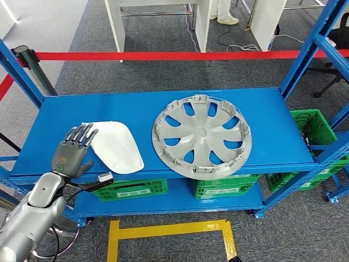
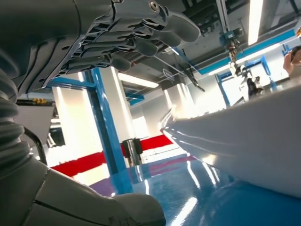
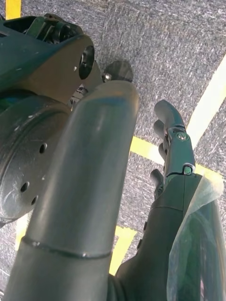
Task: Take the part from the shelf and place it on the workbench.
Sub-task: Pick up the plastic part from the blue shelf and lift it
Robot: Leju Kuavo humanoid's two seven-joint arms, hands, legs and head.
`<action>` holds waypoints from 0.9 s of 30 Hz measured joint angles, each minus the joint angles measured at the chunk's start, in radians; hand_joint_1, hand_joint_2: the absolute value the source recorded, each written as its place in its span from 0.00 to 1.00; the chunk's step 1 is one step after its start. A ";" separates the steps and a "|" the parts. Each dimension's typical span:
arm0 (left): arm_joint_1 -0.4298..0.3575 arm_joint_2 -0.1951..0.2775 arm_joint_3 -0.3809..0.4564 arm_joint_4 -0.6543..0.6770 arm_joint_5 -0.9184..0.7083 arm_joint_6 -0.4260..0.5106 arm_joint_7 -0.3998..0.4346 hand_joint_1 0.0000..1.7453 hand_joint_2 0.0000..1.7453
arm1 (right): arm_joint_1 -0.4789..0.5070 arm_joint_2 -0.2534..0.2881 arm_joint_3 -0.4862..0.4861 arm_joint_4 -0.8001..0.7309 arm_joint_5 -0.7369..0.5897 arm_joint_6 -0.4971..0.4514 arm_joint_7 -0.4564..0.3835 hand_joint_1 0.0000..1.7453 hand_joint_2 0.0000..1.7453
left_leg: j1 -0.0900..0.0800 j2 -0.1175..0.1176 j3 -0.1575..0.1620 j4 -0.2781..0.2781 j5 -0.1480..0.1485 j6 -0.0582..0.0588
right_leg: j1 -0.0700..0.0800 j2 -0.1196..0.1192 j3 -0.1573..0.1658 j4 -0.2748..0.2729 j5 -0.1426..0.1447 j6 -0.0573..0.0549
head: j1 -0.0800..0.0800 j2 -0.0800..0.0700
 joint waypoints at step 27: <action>-0.012 0.023 0.011 -0.049 0.460 -0.356 -0.232 0.00 1.00 | -0.008 0.000 0.000 0.000 0.006 0.016 -0.008 0.00 0.00 | 0.000 0.000 0.000 0.000 0.000 0.000 | 0.000 0.000 0.000 0.000 0.000 0.000 | 0.000 0.000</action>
